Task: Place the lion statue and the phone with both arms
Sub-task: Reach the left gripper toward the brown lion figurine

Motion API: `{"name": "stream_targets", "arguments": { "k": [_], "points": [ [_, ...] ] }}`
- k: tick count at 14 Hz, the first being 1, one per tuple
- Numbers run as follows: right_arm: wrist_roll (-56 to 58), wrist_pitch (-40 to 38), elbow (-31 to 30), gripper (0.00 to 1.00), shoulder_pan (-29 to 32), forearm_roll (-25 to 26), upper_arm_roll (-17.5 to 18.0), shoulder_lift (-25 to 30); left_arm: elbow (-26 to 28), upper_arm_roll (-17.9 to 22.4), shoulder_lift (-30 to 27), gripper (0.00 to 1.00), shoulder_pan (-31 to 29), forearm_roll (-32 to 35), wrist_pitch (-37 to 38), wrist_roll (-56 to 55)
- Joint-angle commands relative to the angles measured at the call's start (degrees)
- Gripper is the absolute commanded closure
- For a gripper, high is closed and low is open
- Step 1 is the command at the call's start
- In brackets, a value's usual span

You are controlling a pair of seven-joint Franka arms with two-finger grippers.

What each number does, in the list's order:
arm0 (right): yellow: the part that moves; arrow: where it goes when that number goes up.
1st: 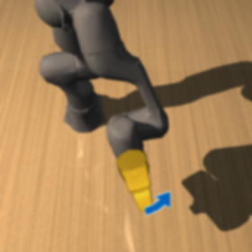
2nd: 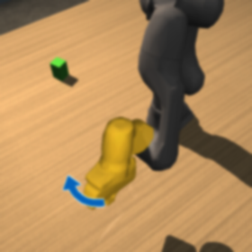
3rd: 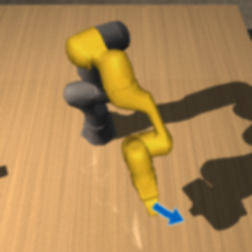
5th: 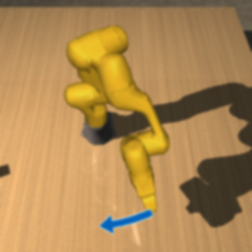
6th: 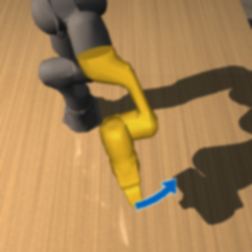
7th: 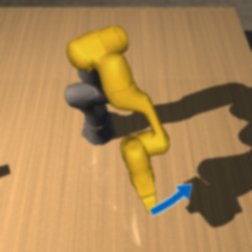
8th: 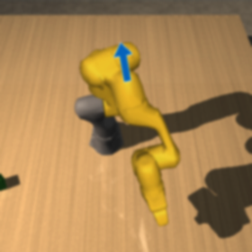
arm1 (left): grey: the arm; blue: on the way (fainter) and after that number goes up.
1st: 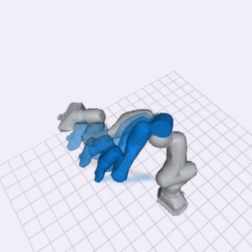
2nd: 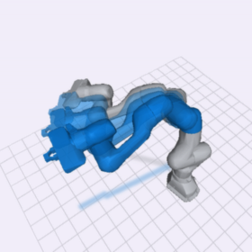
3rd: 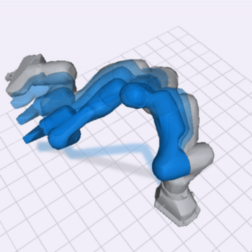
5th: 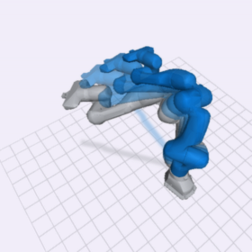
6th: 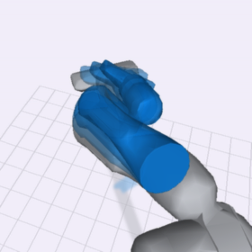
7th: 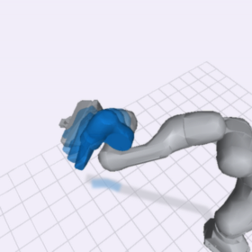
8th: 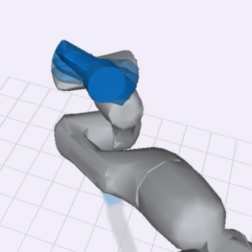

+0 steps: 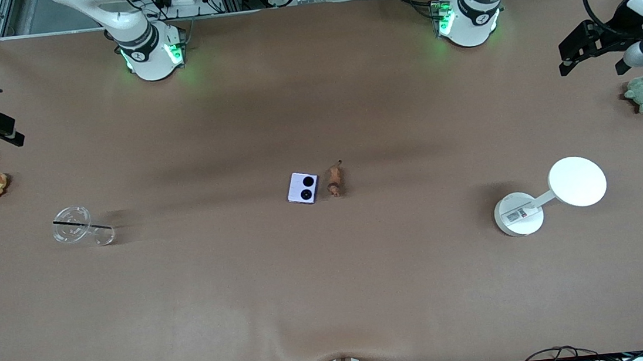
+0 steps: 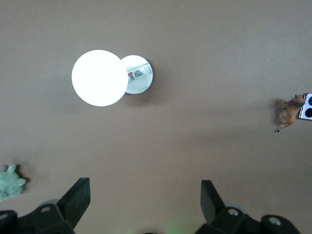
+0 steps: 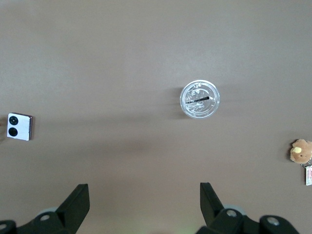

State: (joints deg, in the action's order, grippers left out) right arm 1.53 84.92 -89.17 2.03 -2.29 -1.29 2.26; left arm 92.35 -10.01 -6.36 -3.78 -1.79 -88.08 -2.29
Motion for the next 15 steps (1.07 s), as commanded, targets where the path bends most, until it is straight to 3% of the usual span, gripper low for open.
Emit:
{"name": "stream_targets", "arguments": {
  "k": [1,5,10,15],
  "points": [
    [0.50,-0.63,0.06,0.00,-0.36,-0.43,-0.38,-0.59,0.38,-0.37,-0.67,0.00,-0.43,0.91,0.46,-0.79],
    [0.50,-0.46,0.14,0.00,-0.62,-0.43,-0.11,-0.67,-3.66,-0.37,2.40,0.00,-0.43,0.91,0.54,-0.70],
    [0.50,-0.28,0.05,0.00,-1.06,-0.25,-0.02,-0.67,-3.84,-1.50,4.86,0.00,0.53,0.12,0.11,-1.05],
    [0.50,-0.28,-0.03,0.00,-0.97,-0.17,-0.02,-1.11,-3.93,-7.83,10.30,0.00,1.94,0.56,-0.42,-1.14]
  ]
}}
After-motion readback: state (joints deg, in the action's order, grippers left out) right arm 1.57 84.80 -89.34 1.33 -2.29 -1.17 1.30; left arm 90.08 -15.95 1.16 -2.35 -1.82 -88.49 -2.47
